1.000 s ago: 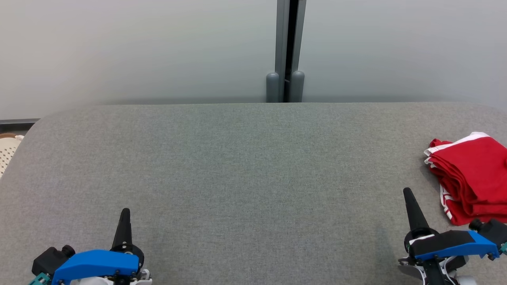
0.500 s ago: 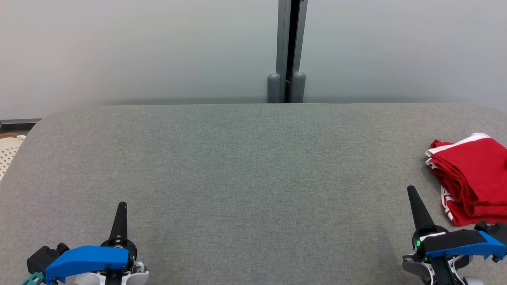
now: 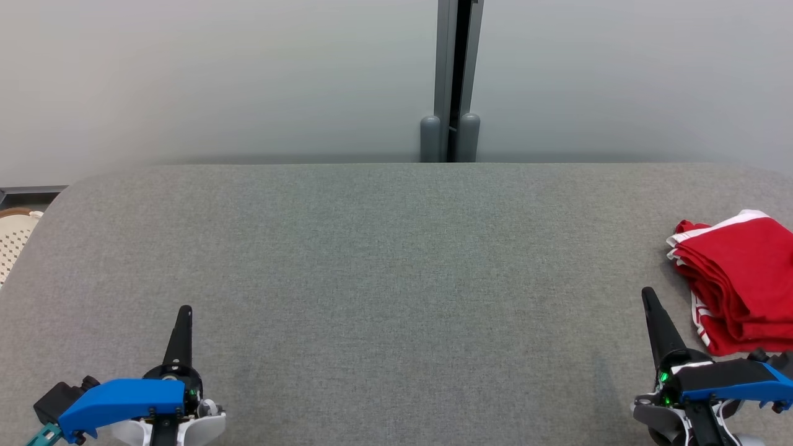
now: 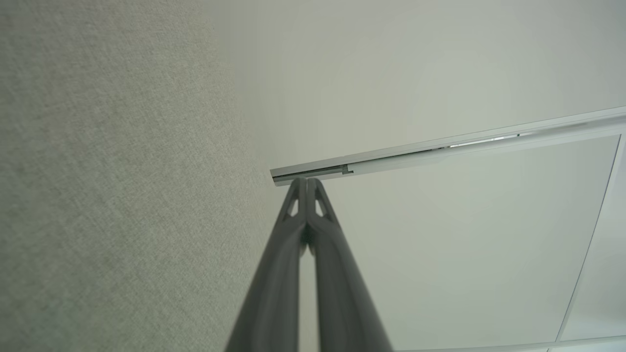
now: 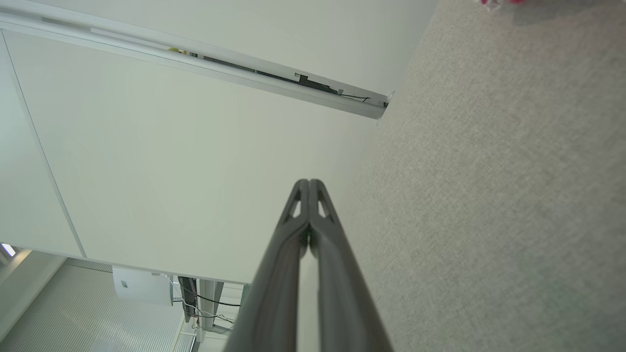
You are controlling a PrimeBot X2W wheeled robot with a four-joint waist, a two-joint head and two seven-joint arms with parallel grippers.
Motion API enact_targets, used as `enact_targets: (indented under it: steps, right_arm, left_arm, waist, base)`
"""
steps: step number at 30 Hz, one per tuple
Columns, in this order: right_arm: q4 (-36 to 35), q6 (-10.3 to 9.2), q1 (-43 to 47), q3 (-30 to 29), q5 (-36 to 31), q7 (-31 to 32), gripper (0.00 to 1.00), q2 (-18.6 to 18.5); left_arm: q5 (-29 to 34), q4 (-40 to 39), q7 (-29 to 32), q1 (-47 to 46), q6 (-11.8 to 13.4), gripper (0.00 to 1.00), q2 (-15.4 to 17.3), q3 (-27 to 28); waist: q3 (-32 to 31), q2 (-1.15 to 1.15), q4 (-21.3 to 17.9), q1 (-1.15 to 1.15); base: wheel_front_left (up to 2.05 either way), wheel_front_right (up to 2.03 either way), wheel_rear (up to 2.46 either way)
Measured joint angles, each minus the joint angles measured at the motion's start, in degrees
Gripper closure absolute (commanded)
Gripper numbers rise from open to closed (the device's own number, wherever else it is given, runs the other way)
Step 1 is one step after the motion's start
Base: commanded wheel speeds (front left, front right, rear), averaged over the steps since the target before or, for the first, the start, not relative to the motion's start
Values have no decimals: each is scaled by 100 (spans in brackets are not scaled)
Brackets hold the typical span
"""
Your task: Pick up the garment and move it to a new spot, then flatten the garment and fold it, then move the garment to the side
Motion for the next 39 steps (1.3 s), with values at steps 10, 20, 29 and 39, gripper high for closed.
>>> enact_targets:
  steps: [10, 20, 29, 39]
  right_arm:
    - [-86, 0, 5, -58, 466, 116, 100, 0]
    - [-155, 0, 11, -111, 901, 223, 100, 0]
    - [-231, 0, 27, -154, 1305, 326, 100, 0]
    - [-269, 0, 31, -185, 1550, 381, 100, 0]
  left_arm:
    - [-379, -56, 120, -43, -33, 100, -16, 113]
    - [-727, -104, 222, -71, -65, 100, -31, 200]
    - [-1048, -146, 322, -127, -105, 100, -48, 302]
    - [-1237, -172, 376, -150, -136, 100, -57, 352]
  waist:
    - [-10, 0, 16, 0]
    - [-20, 0, 32, 0]
    - [-30, 0, 47, 0]
    - [-36, 0, 57, 0]
  base:
    - [0, 0, 0]
    - [0, 0, 0]
    - [0, 0, 0]
    - [0, 0, 0]
